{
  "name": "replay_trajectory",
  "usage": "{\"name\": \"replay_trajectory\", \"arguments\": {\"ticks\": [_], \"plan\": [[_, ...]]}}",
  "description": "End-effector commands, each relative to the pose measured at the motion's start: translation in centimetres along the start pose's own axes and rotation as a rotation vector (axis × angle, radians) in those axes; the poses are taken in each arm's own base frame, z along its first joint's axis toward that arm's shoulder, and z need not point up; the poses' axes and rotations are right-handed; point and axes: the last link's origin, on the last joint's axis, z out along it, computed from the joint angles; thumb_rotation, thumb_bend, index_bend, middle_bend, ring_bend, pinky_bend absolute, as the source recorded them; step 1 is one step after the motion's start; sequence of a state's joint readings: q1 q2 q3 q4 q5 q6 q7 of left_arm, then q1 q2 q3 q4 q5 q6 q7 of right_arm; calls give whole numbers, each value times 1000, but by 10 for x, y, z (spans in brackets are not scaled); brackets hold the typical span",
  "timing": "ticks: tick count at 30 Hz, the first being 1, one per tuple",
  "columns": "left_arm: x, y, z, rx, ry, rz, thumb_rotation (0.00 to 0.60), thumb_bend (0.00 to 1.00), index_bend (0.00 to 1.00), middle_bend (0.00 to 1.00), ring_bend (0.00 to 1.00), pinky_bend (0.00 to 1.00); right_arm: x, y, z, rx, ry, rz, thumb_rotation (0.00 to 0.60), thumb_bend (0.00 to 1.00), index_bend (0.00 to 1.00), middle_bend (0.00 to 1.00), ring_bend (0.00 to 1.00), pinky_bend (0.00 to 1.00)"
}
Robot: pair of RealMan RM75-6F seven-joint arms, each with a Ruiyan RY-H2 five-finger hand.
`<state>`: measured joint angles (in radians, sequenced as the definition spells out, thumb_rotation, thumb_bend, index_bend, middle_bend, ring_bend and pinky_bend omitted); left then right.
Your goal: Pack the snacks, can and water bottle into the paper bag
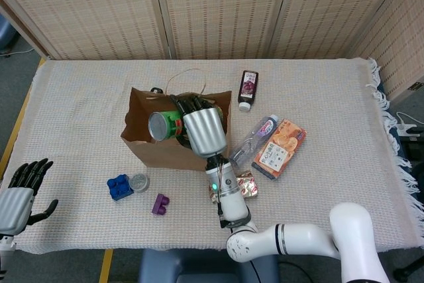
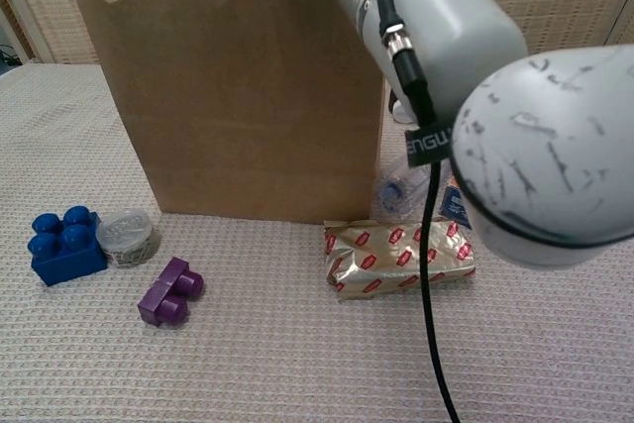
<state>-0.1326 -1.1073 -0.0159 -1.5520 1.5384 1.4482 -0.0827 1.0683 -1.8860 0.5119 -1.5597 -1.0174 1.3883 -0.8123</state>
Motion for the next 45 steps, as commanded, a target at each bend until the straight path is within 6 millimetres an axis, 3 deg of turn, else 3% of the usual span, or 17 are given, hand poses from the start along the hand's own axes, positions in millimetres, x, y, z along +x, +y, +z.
{"name": "replay_trajectory", "arguments": {"ticks": [1,5,11,14,18,23,27,33,38,45], "plan": [[0,0,0,1,0,0,600,327,25,0,0,0,9,6,0,-14,-7,-7,600,197,0,109,12,198],[0,0,0,3,1,2,600,328,25,0,0,0,23,14,-1,-26,14,-6,600,192,0,109,12,197],[0,0,-1,5,2,3,600,329,25,0,0,0,54,41,-12,-49,26,-38,600,187,0,109,12,193],[0,0,-1,7,3,2,600,330,25,0,0,0,73,67,-26,-58,-2,-87,600,187,0,109,12,189],[0,0,-2,7,4,3,600,329,25,0,0,0,98,118,-56,-86,-91,-187,600,162,0,109,12,184],[0,1,-1,7,5,10,600,329,25,0,0,0,110,174,-98,-109,-229,-238,600,94,0,109,12,178],[-1,2,-1,11,8,22,600,329,25,0,0,0,105,212,-135,-94,-376,-287,600,77,0,109,12,179],[-1,4,0,16,11,31,600,330,24,0,0,0,84,243,-173,-18,-565,-424,600,27,0,109,6,177],[-1,4,0,18,11,30,600,330,25,0,0,0,64,251,-180,22,-648,-506,599,11,0,98,0,147],[-1,3,0,15,9,22,600,329,24,0,0,0,36,252,-170,32,-712,-549,582,10,0,58,0,135]]}}
